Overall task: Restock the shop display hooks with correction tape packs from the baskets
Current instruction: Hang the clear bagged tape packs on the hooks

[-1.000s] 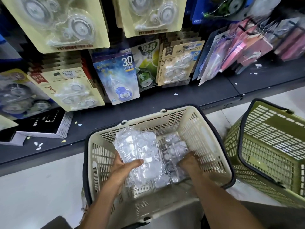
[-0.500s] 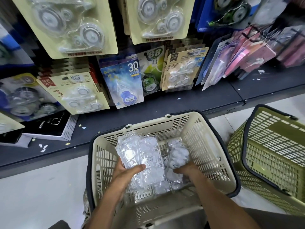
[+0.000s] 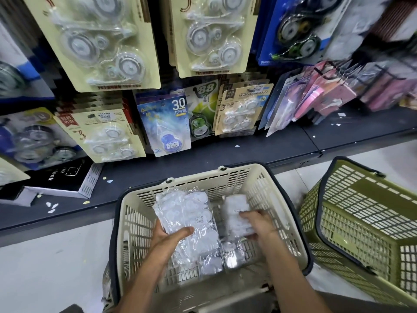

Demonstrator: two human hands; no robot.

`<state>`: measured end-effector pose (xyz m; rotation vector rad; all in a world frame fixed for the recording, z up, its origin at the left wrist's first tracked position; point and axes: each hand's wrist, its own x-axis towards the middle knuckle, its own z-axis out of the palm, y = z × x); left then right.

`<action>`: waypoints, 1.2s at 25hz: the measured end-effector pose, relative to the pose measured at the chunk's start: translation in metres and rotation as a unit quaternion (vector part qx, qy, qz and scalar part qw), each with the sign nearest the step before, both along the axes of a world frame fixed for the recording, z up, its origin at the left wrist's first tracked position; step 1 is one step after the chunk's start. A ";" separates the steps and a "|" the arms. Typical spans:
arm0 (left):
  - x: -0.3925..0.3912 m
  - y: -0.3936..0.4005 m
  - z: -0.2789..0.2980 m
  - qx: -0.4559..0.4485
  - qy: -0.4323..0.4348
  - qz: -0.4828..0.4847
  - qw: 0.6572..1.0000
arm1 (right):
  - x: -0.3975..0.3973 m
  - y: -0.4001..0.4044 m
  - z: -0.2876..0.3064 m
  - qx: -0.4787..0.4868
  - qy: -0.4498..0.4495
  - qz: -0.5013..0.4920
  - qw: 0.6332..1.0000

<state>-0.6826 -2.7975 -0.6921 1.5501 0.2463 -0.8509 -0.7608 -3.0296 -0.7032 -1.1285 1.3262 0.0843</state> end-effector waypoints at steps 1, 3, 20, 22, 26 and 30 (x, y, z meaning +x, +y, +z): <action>-0.003 -0.005 0.005 -0.007 0.005 0.000 1.000 | -0.002 -0.007 0.020 -0.012 -0.029 -0.013 0.999; -0.013 -0.019 0.023 -0.024 0.009 -0.004 1.000 | -0.007 -0.023 0.064 -0.076 -0.082 -0.018 0.994; 0.020 -0.122 0.299 -0.337 -0.025 -0.034 0.941 | 0.004 -0.057 0.390 -0.284 -0.363 0.194 0.866; 0.020 -0.119 0.309 -0.339 -0.025 -0.069 0.938 | 0.004 -0.055 0.390 -0.312 -0.361 0.200 0.856; 0.024 -0.123 0.306 -0.279 -0.047 -0.074 0.956 | 0.010 -0.054 0.372 -0.357 -0.342 0.180 0.850; 0.034 -0.134 0.302 -0.248 -0.066 -0.043 0.965 | 0.016 -0.070 0.368 -0.231 -0.370 0.084 0.896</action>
